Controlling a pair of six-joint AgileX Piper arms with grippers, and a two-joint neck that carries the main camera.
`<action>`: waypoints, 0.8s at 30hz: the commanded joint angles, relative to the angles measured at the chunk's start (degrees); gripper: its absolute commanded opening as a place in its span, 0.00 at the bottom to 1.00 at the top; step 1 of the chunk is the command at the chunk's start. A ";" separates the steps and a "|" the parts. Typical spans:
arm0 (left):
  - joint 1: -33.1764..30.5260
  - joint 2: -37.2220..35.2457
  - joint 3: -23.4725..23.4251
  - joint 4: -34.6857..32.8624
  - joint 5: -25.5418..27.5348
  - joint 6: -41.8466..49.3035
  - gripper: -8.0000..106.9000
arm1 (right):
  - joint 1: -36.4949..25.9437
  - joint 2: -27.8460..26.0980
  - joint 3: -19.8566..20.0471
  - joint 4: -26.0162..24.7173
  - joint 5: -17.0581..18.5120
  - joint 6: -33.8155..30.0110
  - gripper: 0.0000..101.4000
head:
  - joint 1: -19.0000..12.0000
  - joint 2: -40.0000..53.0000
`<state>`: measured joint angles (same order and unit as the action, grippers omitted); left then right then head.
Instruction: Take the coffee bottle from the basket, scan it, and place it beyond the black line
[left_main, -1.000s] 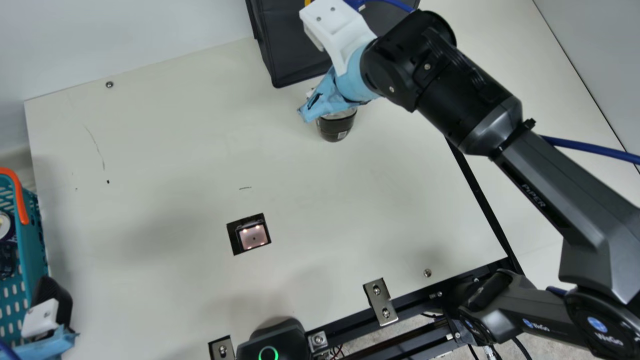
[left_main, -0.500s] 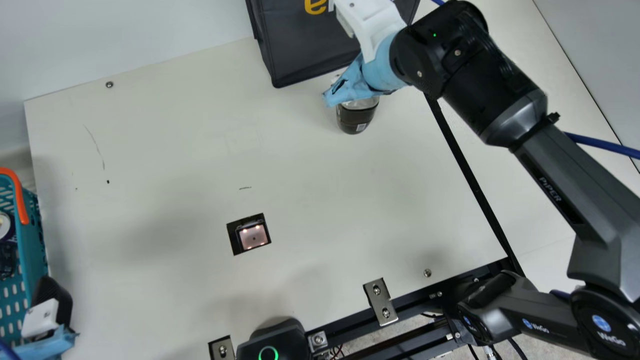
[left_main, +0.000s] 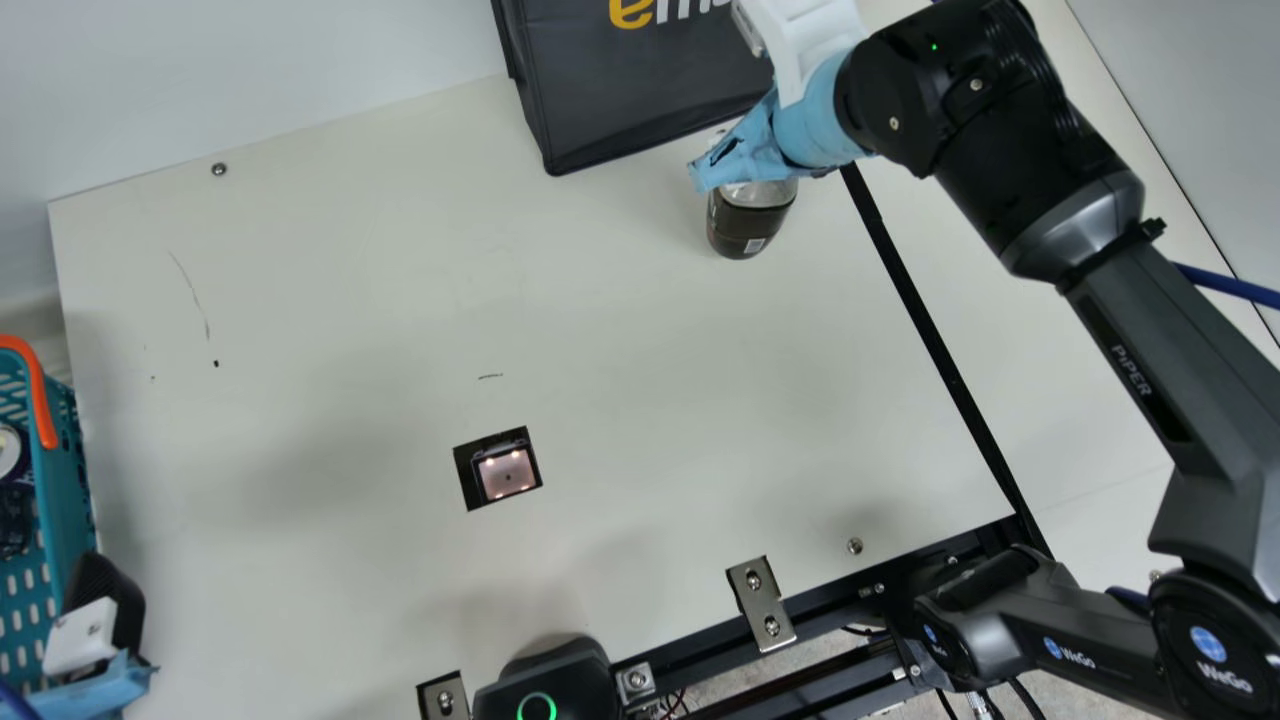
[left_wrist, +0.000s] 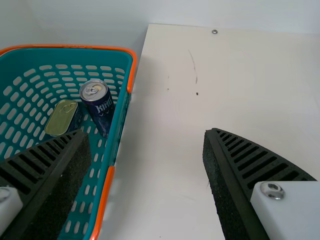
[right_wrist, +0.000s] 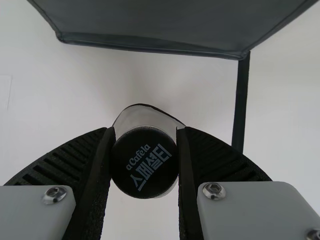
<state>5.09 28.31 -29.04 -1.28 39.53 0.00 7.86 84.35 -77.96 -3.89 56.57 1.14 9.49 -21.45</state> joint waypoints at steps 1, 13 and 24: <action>0.00 0.00 0.00 0.00 0.00 0.00 0.85 | -0.81 -0.01 0.08 0.28 -0.27 -0.25 0.00 | -1.57 -0.13; 0.00 0.00 0.00 0.00 0.00 0.00 0.85 | -6.64 0.07 -0.09 2.11 -0.65 -2.16 0.00 | -1.57 -0.13; 0.00 0.00 0.00 0.00 0.00 0.00 0.85 | -11.85 -0.11 0.54 2.93 -0.97 -3.67 0.00 | -1.57 -0.13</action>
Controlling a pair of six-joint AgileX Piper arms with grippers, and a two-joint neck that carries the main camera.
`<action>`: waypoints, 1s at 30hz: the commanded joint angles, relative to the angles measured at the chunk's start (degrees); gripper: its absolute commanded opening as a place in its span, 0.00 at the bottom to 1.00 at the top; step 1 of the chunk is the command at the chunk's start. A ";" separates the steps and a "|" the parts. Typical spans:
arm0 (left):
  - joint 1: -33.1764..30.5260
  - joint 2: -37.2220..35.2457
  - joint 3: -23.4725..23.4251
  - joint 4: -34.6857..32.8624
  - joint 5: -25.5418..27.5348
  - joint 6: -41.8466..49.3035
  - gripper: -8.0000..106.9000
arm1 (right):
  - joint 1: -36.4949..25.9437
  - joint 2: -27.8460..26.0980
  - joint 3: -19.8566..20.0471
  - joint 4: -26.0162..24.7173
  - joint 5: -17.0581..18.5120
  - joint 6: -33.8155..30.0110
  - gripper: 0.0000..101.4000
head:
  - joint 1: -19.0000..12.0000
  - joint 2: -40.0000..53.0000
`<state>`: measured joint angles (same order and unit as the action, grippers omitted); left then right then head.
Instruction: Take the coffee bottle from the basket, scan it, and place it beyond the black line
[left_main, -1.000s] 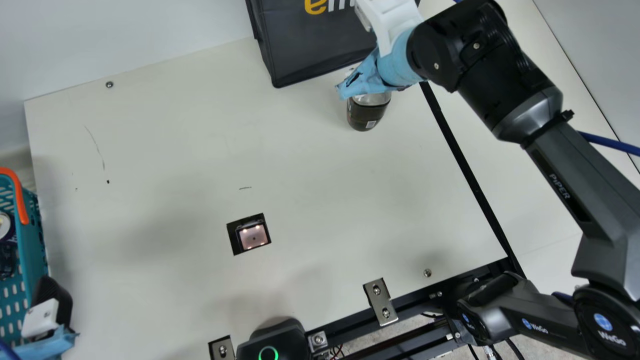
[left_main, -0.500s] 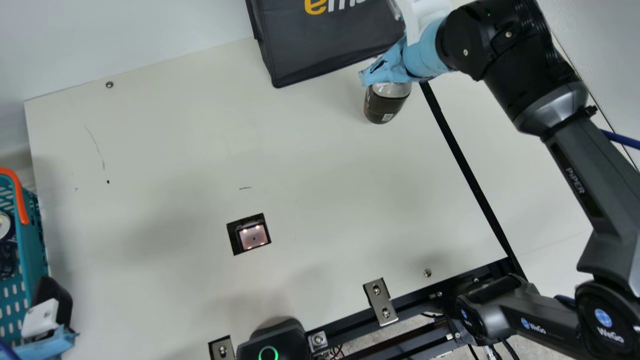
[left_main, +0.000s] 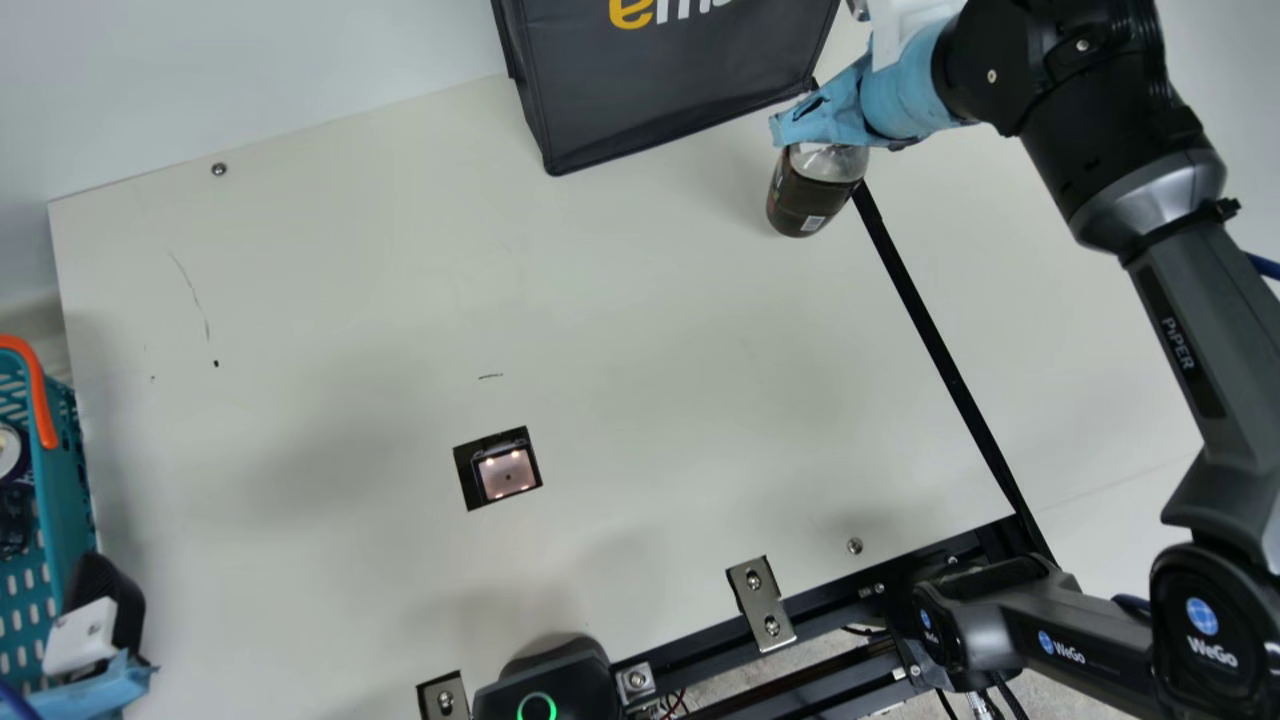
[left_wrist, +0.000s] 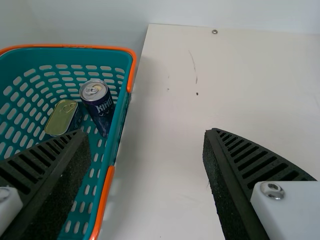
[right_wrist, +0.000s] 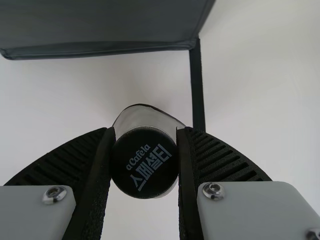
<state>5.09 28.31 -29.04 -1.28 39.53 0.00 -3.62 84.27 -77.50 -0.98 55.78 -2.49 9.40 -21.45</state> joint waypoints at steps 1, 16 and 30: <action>0.00 0.00 0.00 0.00 0.00 0.00 0.85 | -0.82 -0.10 0.20 0.03 -0.22 -0.10 0.00 | -1.48 -0.13; 0.00 0.00 0.00 0.00 0.00 0.00 0.85 | -6.81 -0.59 1.41 0.28 -0.78 -1.60 0.00 | -1.48 -0.13; 0.00 0.00 0.00 0.00 0.00 0.00 0.85 | -11.93 0.02 1.29 1.44 -1.12 -2.86 0.00 | -1.48 -0.13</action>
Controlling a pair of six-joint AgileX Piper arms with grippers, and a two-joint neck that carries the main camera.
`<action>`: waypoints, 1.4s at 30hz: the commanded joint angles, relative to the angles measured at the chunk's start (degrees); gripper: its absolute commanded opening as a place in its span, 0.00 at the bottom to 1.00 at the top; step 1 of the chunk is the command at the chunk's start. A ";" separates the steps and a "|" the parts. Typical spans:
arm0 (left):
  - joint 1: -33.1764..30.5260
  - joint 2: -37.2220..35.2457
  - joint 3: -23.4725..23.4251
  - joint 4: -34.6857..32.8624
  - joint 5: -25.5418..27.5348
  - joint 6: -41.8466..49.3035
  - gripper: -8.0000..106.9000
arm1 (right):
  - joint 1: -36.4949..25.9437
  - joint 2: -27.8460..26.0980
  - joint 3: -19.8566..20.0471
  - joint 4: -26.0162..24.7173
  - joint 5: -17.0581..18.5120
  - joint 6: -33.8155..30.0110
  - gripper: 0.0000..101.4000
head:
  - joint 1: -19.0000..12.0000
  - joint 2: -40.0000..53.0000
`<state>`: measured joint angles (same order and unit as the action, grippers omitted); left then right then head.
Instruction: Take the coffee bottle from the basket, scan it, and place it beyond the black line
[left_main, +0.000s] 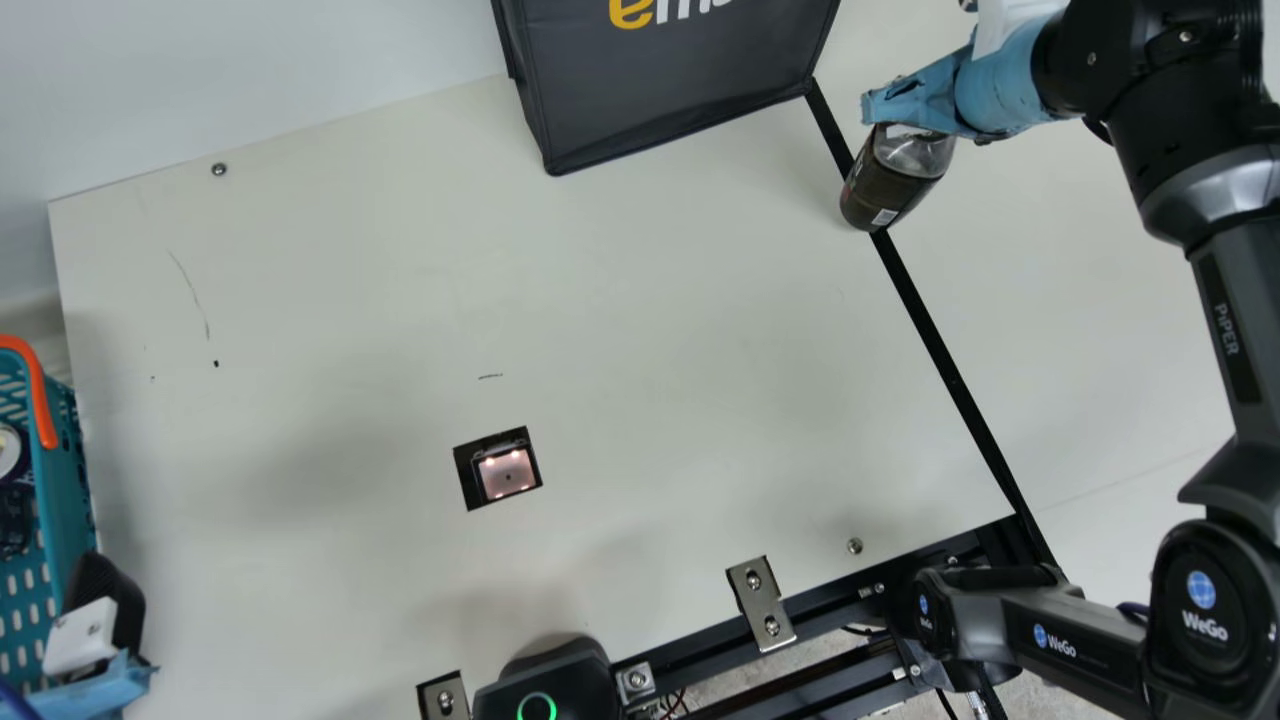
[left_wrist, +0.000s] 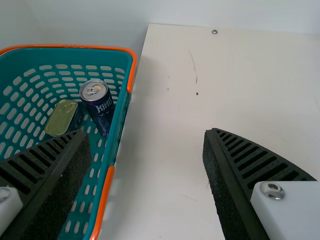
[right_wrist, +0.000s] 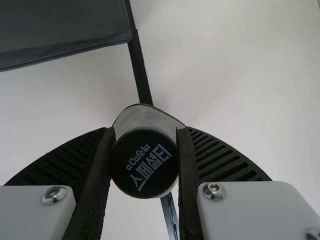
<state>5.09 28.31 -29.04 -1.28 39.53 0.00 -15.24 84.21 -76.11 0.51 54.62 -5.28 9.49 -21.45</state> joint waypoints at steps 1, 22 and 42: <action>0.00 0.00 0.00 0.00 0.00 0.00 0.85 | -0.66 0.17 -0.16 0.02 0.02 -0.11 0.00 | -1.57 -0.13; 0.00 0.00 0.00 0.00 0.00 0.00 0.85 | -6.42 1.65 -0.82 0.76 -0.79 -1.53 0.00 | -1.57 -0.13; 0.00 0.00 0.00 0.00 0.00 0.00 0.85 | -10.66 2.91 -0.28 1.36 -2.45 -2.41 0.00 | -1.57 -0.13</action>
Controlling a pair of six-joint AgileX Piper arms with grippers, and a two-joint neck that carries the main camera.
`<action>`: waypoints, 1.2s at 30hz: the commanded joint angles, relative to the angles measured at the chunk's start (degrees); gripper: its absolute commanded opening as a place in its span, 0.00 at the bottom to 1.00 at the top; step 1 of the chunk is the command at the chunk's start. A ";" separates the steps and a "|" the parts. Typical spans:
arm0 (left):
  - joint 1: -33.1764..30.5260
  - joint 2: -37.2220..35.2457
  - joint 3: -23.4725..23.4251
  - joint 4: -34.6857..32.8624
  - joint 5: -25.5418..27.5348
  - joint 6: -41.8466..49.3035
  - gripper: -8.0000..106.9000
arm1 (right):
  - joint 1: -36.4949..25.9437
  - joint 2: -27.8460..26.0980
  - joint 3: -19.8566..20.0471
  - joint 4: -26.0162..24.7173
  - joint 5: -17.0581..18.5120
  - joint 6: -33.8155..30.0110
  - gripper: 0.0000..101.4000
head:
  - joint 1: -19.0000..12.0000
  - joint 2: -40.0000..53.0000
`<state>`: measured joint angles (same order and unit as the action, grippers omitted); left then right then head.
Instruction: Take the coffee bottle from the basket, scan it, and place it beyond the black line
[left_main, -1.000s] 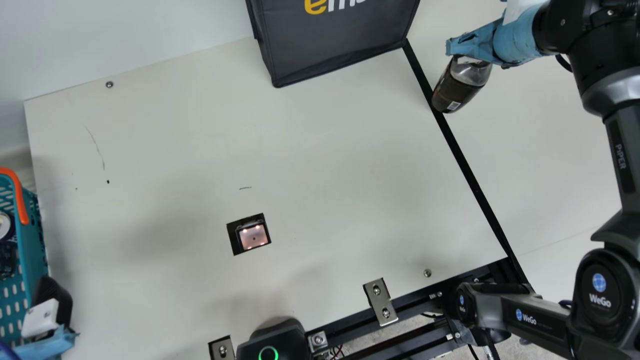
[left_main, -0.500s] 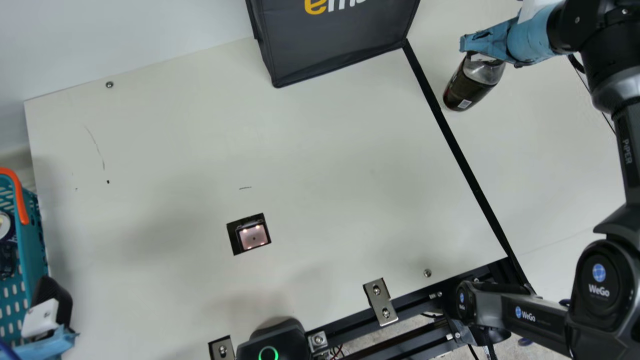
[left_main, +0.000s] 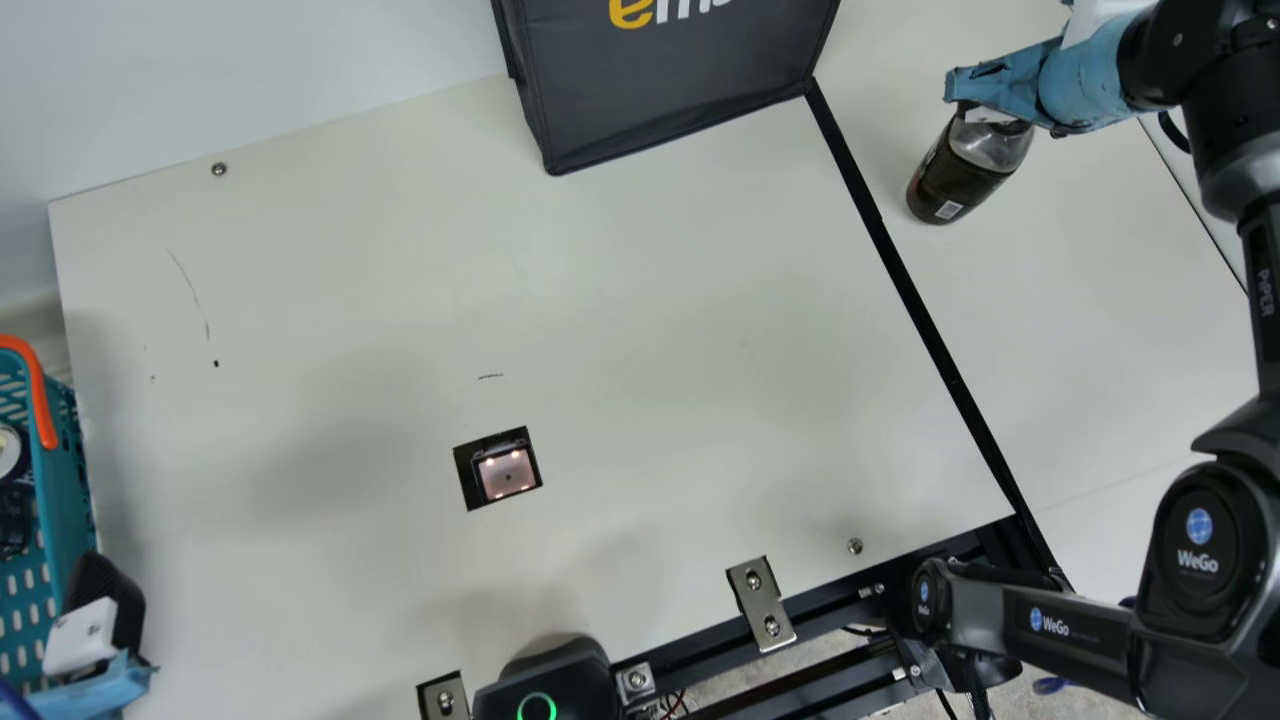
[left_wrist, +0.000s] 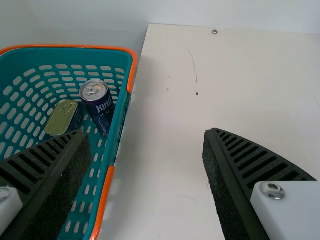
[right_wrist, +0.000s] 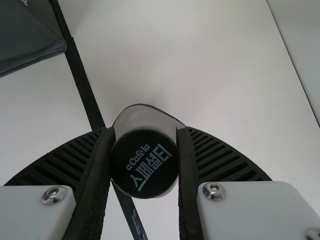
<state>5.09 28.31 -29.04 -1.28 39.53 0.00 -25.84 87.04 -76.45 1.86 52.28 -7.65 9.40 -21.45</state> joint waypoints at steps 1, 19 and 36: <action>0.00 0.00 0.00 0.00 0.00 0.00 0.85 | -0.17 0.13 0.15 0.05 -0.22 -0.06 0.00 | -1.48 -0.13; 0.00 0.00 0.00 0.00 0.00 0.00 0.85 | -1.04 0.13 2.37 0.41 -2.01 0.36 0.00 | -1.48 -0.13; 0.00 0.00 0.00 0.00 0.00 0.00 0.85 | -1.01 0.14 2.82 0.47 -2.56 0.67 0.49 | -1.48 -0.13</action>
<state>5.09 28.31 -29.04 -1.28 39.53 0.00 -26.87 87.11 -73.65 2.33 49.49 -6.99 9.40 -21.45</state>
